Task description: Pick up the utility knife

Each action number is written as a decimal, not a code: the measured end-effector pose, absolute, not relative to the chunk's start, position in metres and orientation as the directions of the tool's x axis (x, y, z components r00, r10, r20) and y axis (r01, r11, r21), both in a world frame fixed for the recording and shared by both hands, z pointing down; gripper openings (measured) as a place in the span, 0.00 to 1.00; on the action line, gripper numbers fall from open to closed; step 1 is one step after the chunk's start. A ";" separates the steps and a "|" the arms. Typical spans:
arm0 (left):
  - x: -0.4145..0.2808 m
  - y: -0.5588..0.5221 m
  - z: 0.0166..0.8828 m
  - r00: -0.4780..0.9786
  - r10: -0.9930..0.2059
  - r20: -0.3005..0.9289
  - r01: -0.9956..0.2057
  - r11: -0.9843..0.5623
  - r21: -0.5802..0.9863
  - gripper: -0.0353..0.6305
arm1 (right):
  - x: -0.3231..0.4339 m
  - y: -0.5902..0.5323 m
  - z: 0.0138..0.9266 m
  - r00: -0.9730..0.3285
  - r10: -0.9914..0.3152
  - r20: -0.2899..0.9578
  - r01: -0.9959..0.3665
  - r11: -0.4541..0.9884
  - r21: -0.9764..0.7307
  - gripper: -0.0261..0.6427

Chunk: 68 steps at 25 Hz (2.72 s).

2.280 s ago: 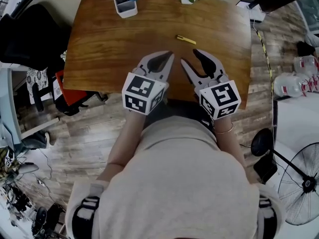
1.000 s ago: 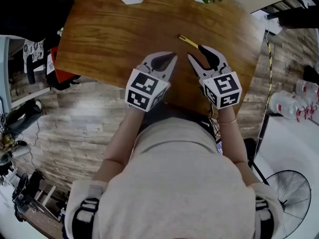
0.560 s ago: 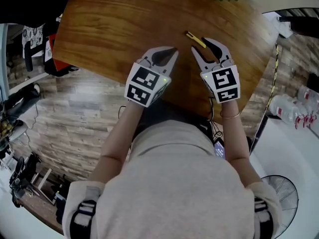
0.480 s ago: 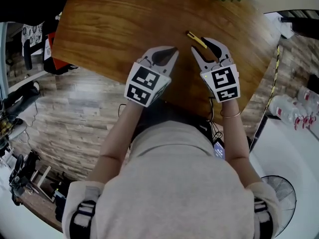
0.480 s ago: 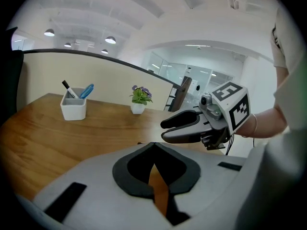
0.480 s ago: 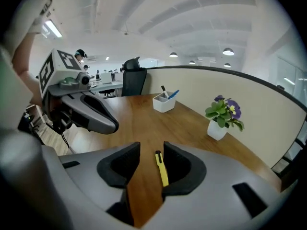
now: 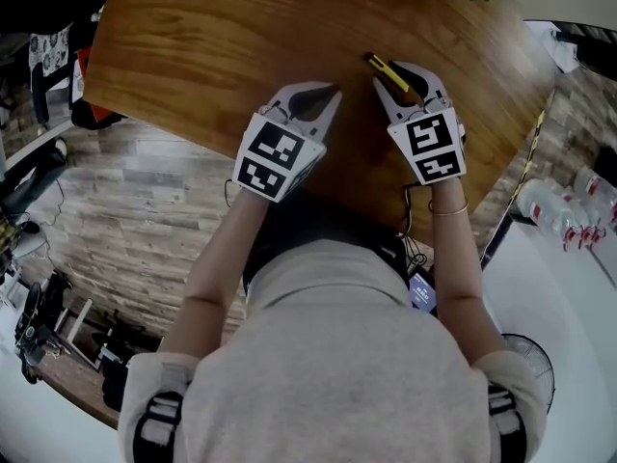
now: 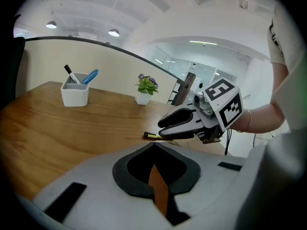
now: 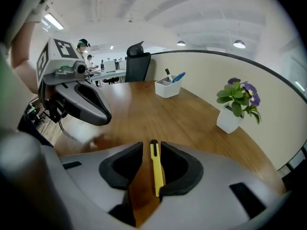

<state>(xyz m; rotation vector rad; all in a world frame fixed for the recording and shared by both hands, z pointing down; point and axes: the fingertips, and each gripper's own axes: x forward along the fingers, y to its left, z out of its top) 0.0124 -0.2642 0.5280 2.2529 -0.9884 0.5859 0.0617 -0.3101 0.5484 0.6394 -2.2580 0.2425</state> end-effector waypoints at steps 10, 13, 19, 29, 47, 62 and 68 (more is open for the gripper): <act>0.017 -0.278 0.536 0.628 -0.512 0.586 -0.771 -0.509 0.382 0.07 | 0.061 -0.320 0.578 -0.565 -0.326 0.758 -0.507 0.862 -0.008 0.23; 0.017 -0.280 0.538 0.623 -0.516 0.588 -0.776 -0.501 0.383 0.07 | 0.062 -0.320 0.582 -0.563 -0.319 0.762 -0.498 0.867 -0.005 0.22; 0.017 -0.283 0.535 0.627 -0.521 0.580 -0.775 -0.497 0.391 0.07 | 0.059 -0.316 0.583 -0.563 -0.312 0.765 -0.490 0.872 -0.004 0.16; 0.021 -0.278 0.531 0.634 -0.512 0.580 -0.767 -0.513 0.386 0.07 | 0.060 -0.315 0.583 -0.514 -0.355 0.781 -0.525 0.850 0.040 0.15; 0.016 -0.253 0.510 0.626 -0.512 0.588 -0.767 -0.543 0.344 0.07 | 0.051 -0.265 0.561 -0.585 -0.332 0.740 -0.552 0.832 -0.062 0.15; 0.005 -0.247 0.469 0.672 -0.527 0.520 -0.722 -0.624 0.300 0.07 | 0.038 -0.261 0.471 -0.628 -0.529 0.570 -0.637 0.771 0.014 0.16; 0.008 -0.251 0.440 0.687 -0.556 0.468 -0.710 -0.651 0.269 0.07 | 0.040 -0.263 0.431 -0.625 -0.619 0.476 -0.695 0.718 0.020 0.15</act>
